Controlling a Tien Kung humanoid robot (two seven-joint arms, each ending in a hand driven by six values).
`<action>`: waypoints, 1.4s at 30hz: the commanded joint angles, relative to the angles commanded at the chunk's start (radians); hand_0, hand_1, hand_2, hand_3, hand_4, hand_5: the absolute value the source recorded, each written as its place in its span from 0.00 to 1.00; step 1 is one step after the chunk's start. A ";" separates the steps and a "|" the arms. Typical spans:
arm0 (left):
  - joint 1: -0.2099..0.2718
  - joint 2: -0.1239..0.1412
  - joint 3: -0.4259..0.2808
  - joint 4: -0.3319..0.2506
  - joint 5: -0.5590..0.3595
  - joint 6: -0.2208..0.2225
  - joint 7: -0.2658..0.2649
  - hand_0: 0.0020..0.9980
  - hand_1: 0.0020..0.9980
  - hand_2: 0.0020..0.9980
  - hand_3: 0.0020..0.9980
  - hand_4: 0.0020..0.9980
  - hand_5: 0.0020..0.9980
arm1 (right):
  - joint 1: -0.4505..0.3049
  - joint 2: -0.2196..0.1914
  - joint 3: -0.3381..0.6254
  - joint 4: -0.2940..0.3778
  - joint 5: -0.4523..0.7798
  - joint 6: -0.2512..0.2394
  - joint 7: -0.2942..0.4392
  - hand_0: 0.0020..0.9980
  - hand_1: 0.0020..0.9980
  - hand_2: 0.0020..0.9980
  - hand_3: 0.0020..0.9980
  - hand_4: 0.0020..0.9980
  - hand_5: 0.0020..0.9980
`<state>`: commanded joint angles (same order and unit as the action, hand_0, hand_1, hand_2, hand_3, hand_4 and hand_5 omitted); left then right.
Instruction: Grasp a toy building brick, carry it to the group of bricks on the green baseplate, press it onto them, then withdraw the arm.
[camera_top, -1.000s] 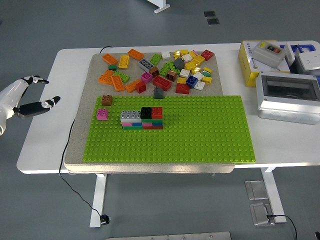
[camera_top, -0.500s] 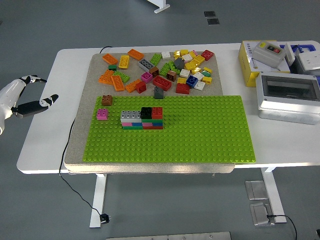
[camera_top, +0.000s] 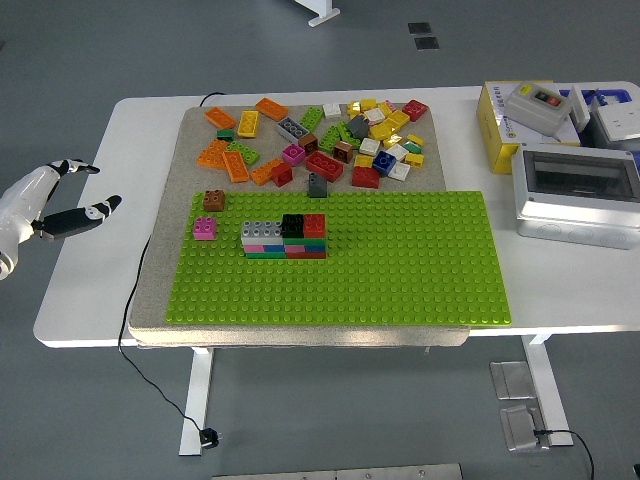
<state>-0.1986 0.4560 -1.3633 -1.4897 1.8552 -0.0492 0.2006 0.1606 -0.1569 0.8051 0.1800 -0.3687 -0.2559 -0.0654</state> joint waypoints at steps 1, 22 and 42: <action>-0.001 0.000 0.002 0.001 0.001 0.001 -0.001 1.00 0.95 0.93 0.80 0.76 0.58 | 0.000 0.000 -0.001 0.000 0.002 0.000 0.000 0.70 0.67 0.70 0.69 0.36 0.79; -0.062 0.045 0.083 0.026 0.006 0.016 -0.026 1.00 0.94 0.93 0.81 0.76 0.55 | 0.002 -0.001 0.018 0.000 -0.008 -0.005 0.009 0.70 0.68 0.71 0.69 0.36 0.79; -0.275 0.035 0.273 0.272 -0.035 0.091 -0.117 1.00 0.92 0.91 0.83 0.74 0.50 | 0.004 0.001 0.040 0.000 -0.007 -0.017 0.014 0.70 0.68 0.69 0.70 0.36 0.78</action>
